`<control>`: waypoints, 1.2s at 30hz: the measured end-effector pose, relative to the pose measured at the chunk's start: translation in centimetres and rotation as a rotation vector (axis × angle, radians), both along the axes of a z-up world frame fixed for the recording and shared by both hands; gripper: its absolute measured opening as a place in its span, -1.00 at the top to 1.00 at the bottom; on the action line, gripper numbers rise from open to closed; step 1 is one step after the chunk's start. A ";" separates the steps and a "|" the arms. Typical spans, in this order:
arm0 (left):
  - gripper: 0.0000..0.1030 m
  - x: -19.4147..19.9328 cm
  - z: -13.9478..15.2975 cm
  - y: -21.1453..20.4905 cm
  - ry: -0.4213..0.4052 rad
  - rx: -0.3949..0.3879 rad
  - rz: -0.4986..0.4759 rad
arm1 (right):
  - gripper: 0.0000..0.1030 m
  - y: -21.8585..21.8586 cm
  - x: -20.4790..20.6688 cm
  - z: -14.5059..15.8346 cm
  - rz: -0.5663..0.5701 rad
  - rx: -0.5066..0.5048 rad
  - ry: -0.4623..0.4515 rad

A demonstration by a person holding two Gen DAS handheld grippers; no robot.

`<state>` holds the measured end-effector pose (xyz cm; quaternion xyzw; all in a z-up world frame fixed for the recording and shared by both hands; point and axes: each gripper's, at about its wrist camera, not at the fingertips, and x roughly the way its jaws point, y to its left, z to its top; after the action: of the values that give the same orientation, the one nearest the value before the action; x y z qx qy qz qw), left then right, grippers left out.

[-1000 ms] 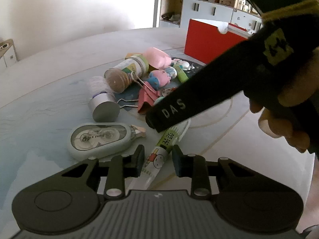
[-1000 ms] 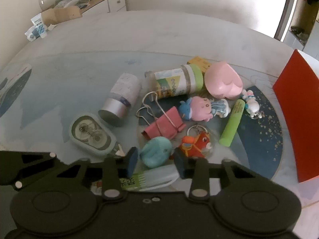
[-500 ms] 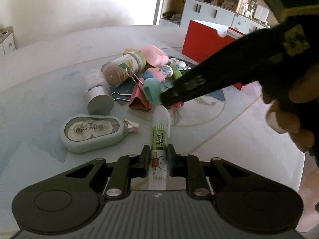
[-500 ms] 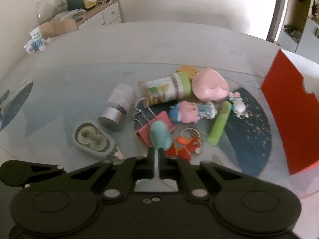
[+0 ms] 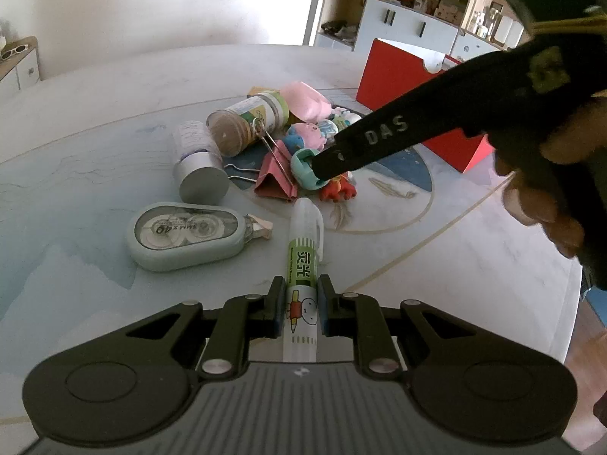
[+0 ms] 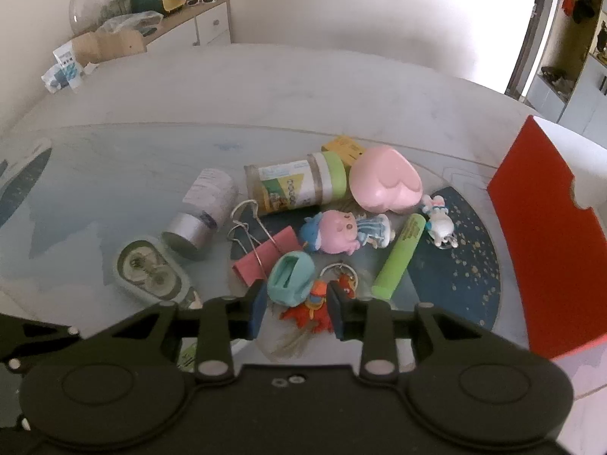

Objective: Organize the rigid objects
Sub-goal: 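Grasp the teal sharpener with the right gripper while the left gripper holds the glue stick, then carry the glue stick and teal sharpener over the red box with both grippers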

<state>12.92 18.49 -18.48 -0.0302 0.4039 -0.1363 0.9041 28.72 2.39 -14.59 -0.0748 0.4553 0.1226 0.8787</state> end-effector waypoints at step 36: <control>0.68 1.4 1.4 0.6 0.020 -0.118 0.043 | 0.42 -4.5 -3.8 4.0 -0.082 0.089 -0.048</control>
<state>14.30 19.06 -17.08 -0.0935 0.4034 -0.1403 0.8993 24.90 -2.11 -10.61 -0.0198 0.4308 0.1051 0.8961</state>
